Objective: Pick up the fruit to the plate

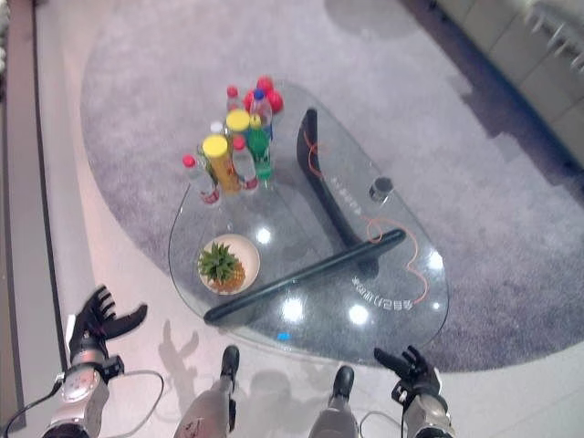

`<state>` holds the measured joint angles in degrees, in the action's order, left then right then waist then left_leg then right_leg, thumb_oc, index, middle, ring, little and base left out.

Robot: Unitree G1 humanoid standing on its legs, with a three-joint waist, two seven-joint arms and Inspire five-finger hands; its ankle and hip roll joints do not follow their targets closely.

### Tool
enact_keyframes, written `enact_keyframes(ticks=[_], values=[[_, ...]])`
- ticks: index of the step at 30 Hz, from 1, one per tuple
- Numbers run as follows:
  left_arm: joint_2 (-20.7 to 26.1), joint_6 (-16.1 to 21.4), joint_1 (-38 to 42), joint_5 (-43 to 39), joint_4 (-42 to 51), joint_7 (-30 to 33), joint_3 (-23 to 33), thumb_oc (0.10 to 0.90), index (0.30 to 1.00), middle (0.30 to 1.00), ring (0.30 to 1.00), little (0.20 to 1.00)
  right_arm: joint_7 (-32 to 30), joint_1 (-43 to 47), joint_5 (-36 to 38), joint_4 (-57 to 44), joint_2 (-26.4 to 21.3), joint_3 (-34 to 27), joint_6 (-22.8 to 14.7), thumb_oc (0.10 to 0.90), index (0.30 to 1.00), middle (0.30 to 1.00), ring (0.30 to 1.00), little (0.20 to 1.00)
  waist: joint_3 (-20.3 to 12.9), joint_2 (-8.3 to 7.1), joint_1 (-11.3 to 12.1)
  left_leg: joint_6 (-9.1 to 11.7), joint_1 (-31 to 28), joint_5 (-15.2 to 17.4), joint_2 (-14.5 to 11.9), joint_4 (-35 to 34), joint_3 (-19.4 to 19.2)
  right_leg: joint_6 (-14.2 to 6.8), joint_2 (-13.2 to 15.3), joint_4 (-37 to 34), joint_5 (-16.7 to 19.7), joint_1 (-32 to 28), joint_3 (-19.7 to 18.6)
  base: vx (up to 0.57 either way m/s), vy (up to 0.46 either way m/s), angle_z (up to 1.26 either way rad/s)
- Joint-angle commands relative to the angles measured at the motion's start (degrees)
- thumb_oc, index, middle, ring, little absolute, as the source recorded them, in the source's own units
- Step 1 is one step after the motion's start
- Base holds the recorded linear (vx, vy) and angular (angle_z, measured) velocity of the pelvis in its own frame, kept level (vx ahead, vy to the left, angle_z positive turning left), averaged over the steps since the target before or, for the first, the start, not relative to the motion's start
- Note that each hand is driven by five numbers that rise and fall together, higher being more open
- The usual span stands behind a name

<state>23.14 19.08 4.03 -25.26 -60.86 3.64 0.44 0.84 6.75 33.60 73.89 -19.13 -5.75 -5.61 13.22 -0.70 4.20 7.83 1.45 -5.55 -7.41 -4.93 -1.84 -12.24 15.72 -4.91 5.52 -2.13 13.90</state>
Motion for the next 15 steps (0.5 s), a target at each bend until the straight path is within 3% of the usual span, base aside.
enact_keyframes(ticks=[1,5,10,15], values=[[1.4,1.0,1.6,3.8,-3.9,-2.9,0.4,0.800,0.900,0.900,0.900,0.900,2.2,-3.8,-3.7,1.3,-2.5,-1.2,1.9,0.800,0.900,0.900,0.900,0.900,-2.9,0.79,-0.4,-1.8,-2.1,1.1,-3.3,1.0,-2.3,2.2,1.6,3.3,0.5,1.3,0.7,0.15,0.027,-0.08],[-0.5,-1.8,0.0,8.0,-7.6,-5.2,-1.4,0.800,0.900,0.900,0.900,0.900,2.1,-5.0,-8.3,3.5,-2.0,-0.5,4.3,0.800,0.900,0.900,0.900,0.900,-5.1,0.86,-0.5,-1.6,-4.5,1.6,-3.7,0.2,-2.5,2.1,1.3,2.0,0.5,-1.1,1.0,0.11,0.015,-0.02],[-2.9,-8.6,-0.3,13.8,-14.0,-7.9,-4.5,0.800,0.900,0.900,0.900,0.900,2.3,-4.7,-13.1,6.3,-0.9,1.3,7.1,0.800,0.900,0.900,0.900,0.900,-6.8,0.78,-0.9,-1.2,-5.6,1.9,-4.4,-0.1,-3.1,1.6,1.2,0.4,1.0,-2.9,2.0,0.05,0.011,-0.01],[-4.6,-12.2,-0.3,14.7,-16.1,-11.1,-6.2,0.800,0.900,0.900,0.900,0.900,2.2,-4.3,-17.0,8.7,0.5,3.3,9.6,0.800,0.900,0.900,0.900,0.900,-7.7,0.90,-1.0,-1.1,-6.2,2.3,-4.5,-0.1,-3.3,1.5,1.3,0.1,0.9,-3.6,2.0,0.05,0.024,-0.03]])
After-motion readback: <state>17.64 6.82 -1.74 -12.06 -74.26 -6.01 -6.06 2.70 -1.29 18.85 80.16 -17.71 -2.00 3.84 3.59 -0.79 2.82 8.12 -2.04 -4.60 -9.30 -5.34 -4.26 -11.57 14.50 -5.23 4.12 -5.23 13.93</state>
